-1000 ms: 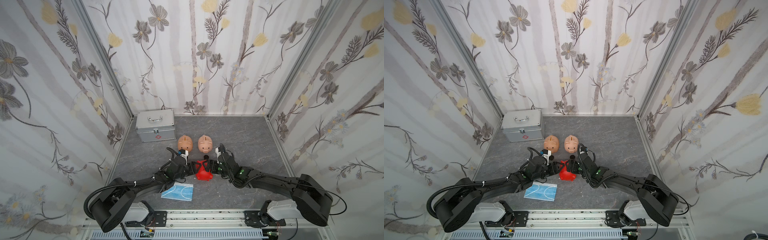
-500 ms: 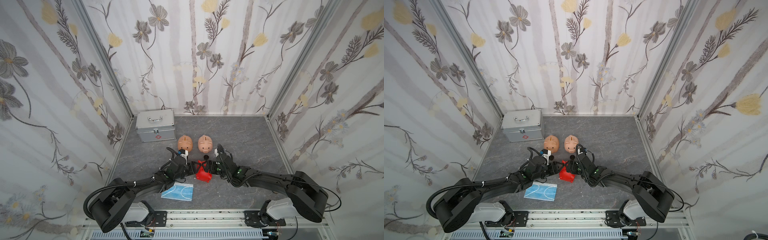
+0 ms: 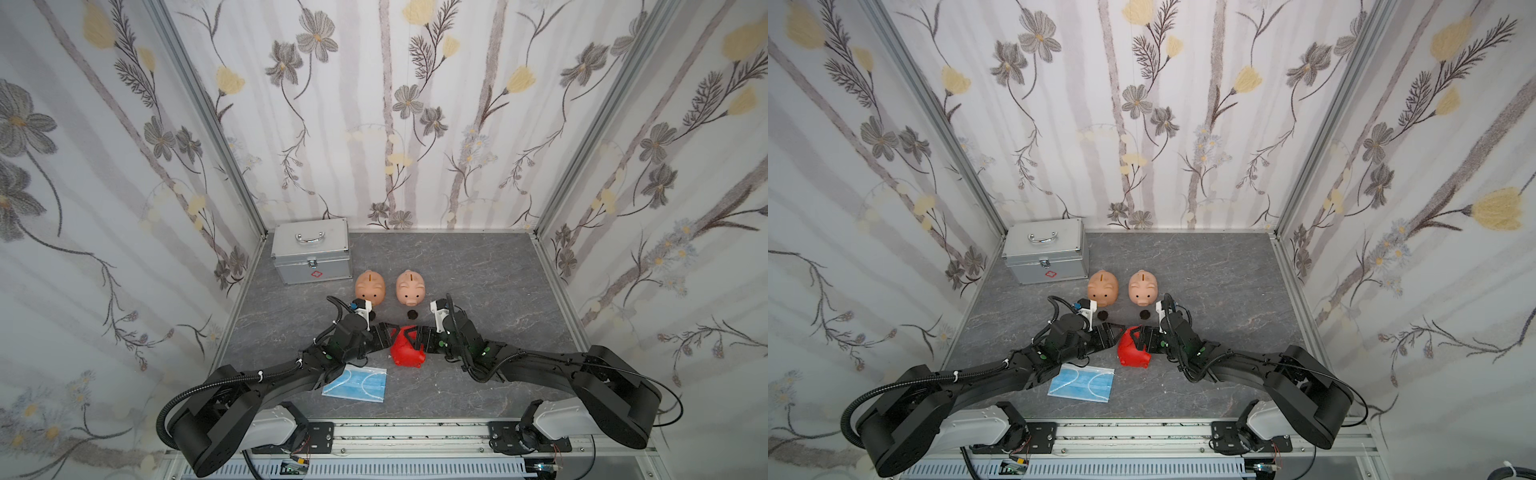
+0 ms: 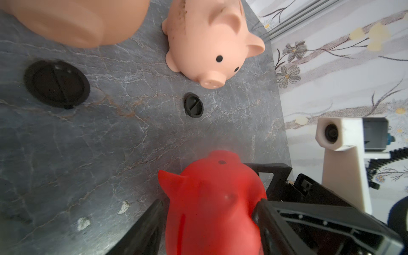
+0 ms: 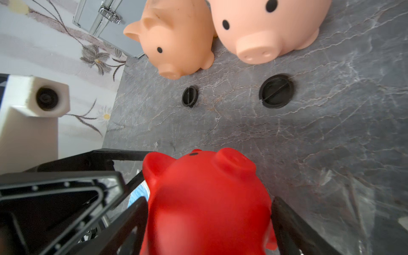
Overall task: Open piggy banks
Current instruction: Adjust the piggy bank at the center of the board.
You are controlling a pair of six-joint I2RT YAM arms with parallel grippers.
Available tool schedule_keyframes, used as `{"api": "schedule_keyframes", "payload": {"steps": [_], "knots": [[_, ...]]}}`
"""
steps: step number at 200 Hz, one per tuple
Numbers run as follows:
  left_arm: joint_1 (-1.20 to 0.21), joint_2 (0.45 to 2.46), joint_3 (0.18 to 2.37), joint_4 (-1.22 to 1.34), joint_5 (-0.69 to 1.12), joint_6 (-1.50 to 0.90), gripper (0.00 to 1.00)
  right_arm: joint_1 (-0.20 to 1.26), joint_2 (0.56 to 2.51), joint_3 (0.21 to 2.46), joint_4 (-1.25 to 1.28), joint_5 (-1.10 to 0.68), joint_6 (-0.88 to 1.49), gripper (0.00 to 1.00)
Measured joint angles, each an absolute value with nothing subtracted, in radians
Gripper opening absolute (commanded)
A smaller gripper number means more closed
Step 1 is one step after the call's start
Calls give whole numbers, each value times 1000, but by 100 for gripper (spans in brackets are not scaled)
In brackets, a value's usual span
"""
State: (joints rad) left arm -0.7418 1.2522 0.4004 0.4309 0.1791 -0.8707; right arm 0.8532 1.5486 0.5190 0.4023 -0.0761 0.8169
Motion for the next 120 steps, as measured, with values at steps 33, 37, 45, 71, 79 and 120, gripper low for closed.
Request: {"api": "schedule_keyframes", "payload": {"steps": [33, 37, 45, 71, 79, 120], "knots": [[-768, 1254, 386, 460, 186, -872, 63, 845, 1481, 546, 360, -58, 782, 90], [-771, 1255, 384, 461, 186, -872, 63, 845, 1464, 551, 350, -50, 780, 89], [-775, 1255, 381, 461, 187, -872, 62, 851, 1435, 563, 319, -23, 781, 90], [-779, 1256, 376, 461, 184, -872, 60, 884, 1368, 587, 176, 90, 818, 91], [-781, 1256, 376, 462, 183, -872, 58, 900, 1356, 585, 130, 102, 838, 92], [-799, 1269, 376, 479, 176, -873, 51, 925, 1323, 529, 27, 109, 931, 96]]}}
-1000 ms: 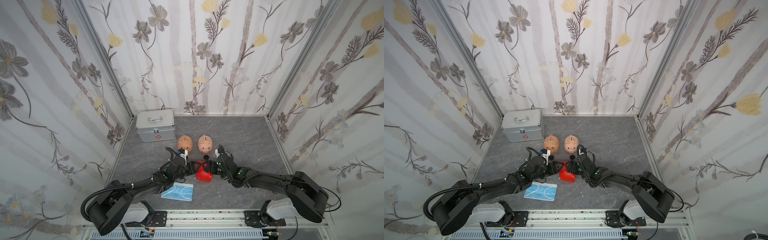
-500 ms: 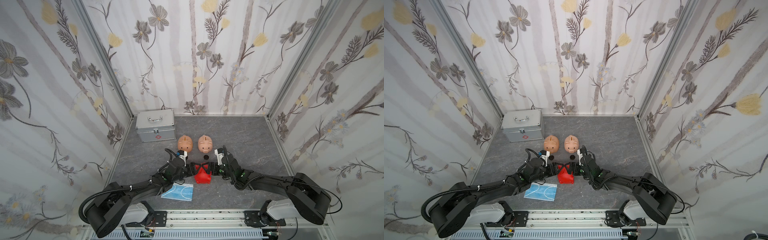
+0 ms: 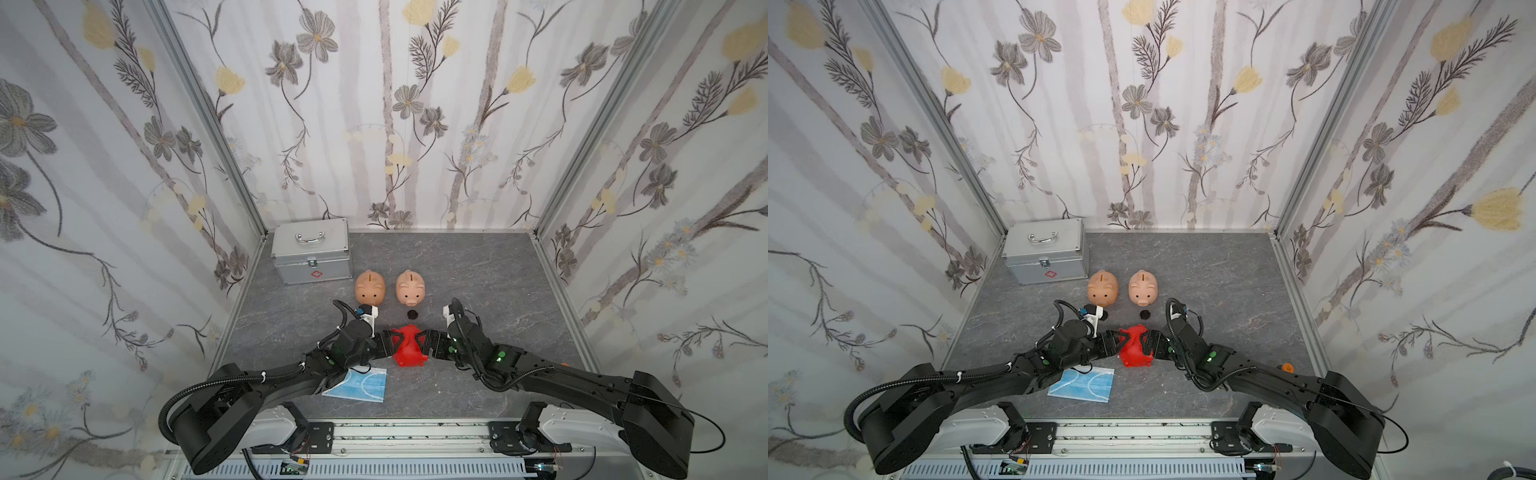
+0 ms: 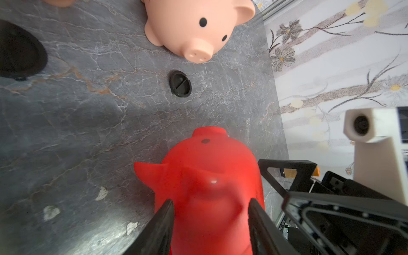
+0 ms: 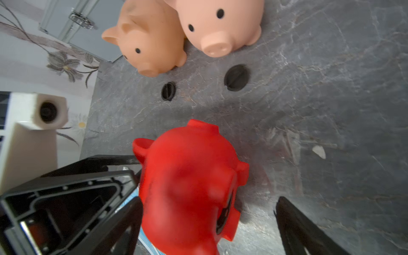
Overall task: Open piggy banks
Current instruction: Adjust the piggy bank at the center of the board.
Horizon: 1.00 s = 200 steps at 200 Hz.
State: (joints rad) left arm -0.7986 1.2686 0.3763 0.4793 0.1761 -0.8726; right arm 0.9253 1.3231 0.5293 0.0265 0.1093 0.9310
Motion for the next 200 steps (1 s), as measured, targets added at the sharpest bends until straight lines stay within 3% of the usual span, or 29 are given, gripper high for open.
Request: {"api": "schedule_keyframes", "payload": {"steps": [99, 150, 174, 200], "knots": [[-815, 1278, 377, 484, 169, -879, 47, 912, 1431, 560, 95, 14, 958, 95], [-817, 1283, 368, 509, 160, -879, 47, 857, 1470, 486, 262, -105, 998, 93], [-800, 1274, 354, 514, 157, -884, 60, 822, 1486, 431, 383, -171, 1025, 91], [-762, 1268, 345, 514, 150, -895, 86, 770, 1520, 363, 549, -246, 1050, 89]]}}
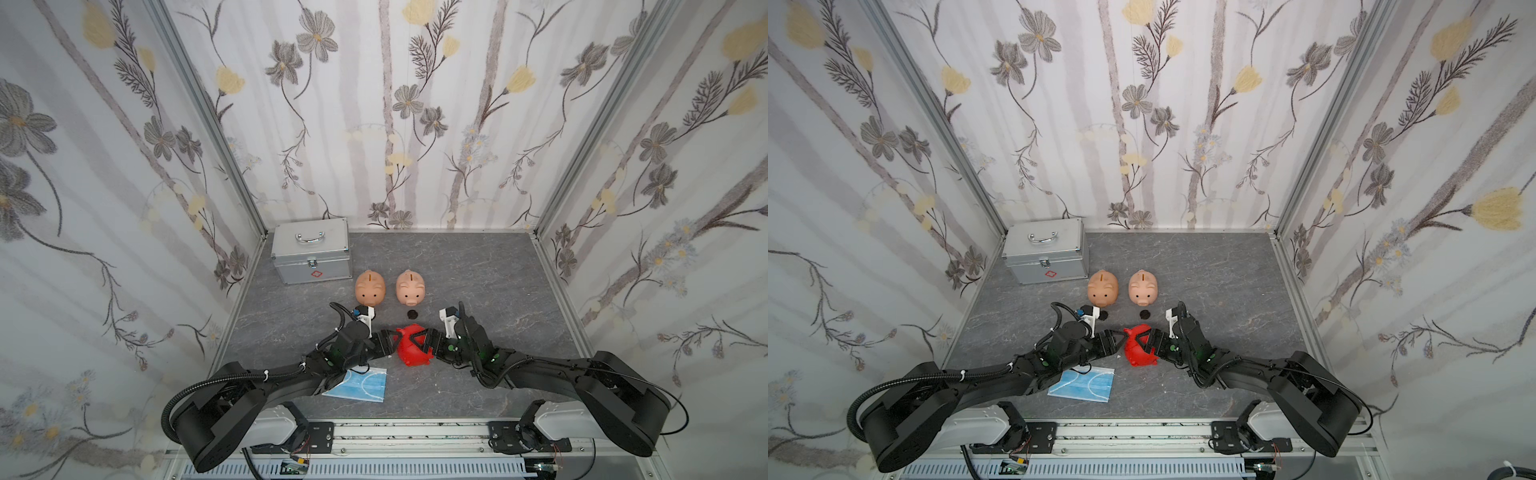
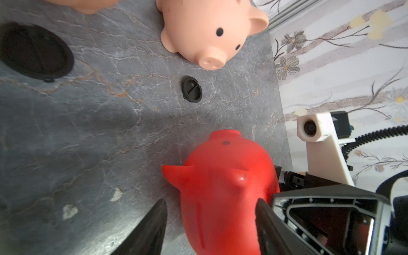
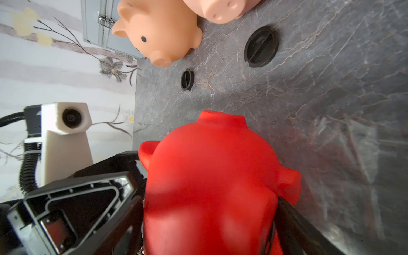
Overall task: Open piggy banks
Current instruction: Adjust the piggy bank at the center of the board.
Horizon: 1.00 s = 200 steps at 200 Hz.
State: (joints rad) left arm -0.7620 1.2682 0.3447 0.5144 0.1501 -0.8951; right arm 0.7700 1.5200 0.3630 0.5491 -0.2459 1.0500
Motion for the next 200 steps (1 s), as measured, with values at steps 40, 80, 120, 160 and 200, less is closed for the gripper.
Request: {"api": "schedule_keyframes", "payload": {"steps": [40, 80, 120, 160, 200], "knots": [[-727, 1250, 344, 527, 149, -920, 100, 715, 1636, 311, 810, -351, 1074, 87], [-722, 1290, 344, 550, 138, -953, 100, 694, 1717, 291, 963, -409, 1096, 86], [-717, 1369, 354, 620, 132, -994, 100, 684, 1737, 283, 1005, -439, 1100, 85], [-708, 1505, 365, 763, 160, -1037, 100, 685, 1742, 283, 1008, -460, 1106, 85], [-708, 1570, 369, 860, 194, -1059, 100, 684, 1752, 283, 1019, -470, 1106, 85]]}}
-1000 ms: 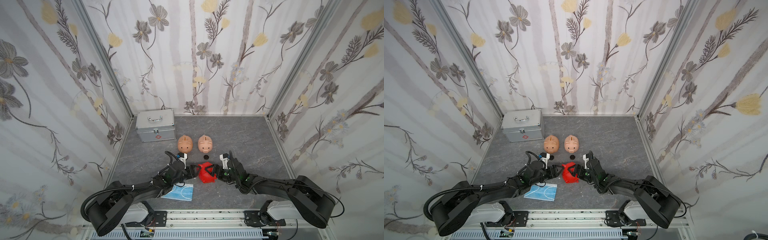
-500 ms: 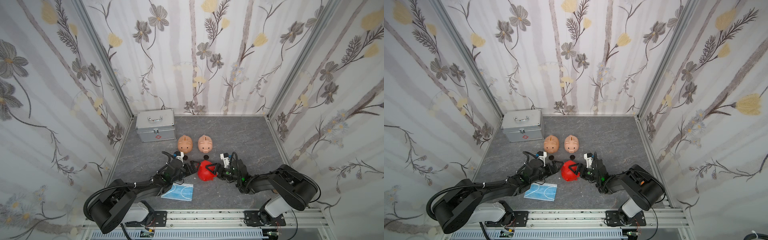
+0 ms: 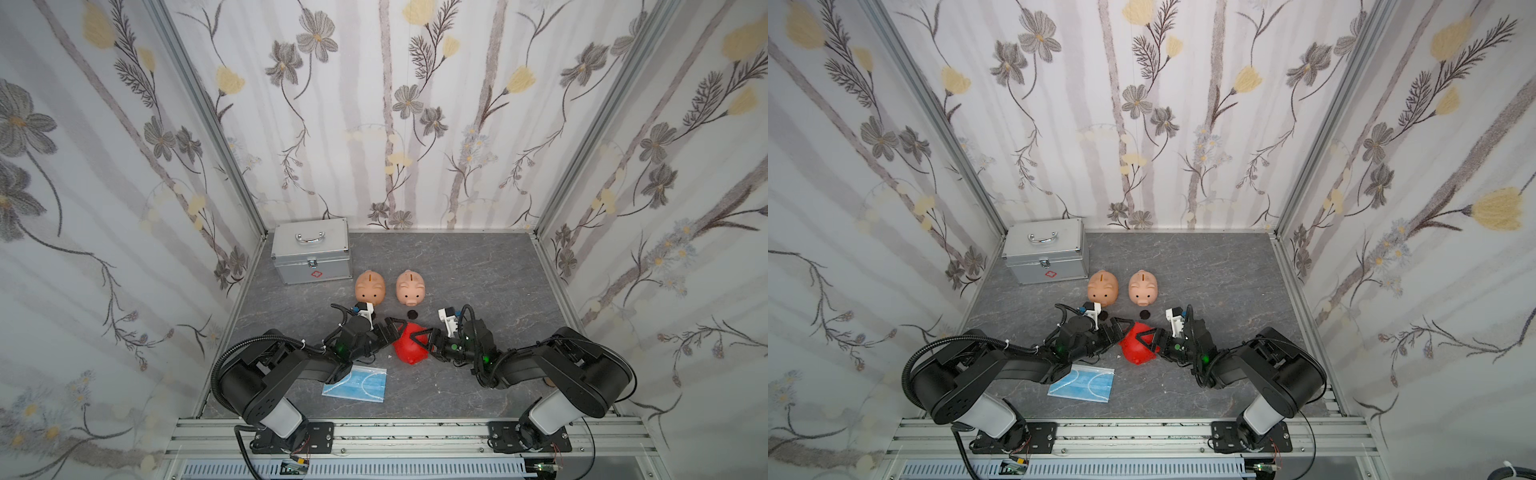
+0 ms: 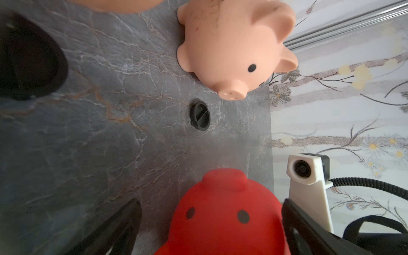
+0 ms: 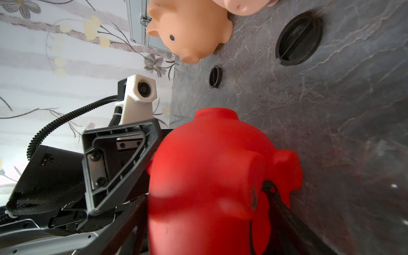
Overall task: Open piggy banks
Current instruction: Adjust the piggy bank at the center of the board.
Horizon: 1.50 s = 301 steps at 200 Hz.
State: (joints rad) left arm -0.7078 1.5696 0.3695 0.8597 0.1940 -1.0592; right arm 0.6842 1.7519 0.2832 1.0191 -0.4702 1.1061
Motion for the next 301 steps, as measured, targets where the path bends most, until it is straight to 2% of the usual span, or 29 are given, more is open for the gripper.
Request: {"api": "schedule_keyframes", "payload": {"steps": [55, 174, 217, 258, 301], "knots": [[-711, 1537, 369, 864, 194, -1059, 100, 684, 1753, 278, 1029, -467, 1117, 84], [-736, 1596, 360, 910, 175, -1101, 100, 705, 1764, 256, 1087, -432, 1217, 81], [-742, 1622, 361, 961, 170, -1111, 89, 707, 1774, 256, 1102, -425, 1232, 81], [-742, 1621, 362, 966, 161, -1124, 82, 707, 1782, 256, 1115, -424, 1238, 82], [-743, 1610, 362, 955, 161, -1119, 81, 707, 1723, 258, 1035, -409, 1214, 93]]}}
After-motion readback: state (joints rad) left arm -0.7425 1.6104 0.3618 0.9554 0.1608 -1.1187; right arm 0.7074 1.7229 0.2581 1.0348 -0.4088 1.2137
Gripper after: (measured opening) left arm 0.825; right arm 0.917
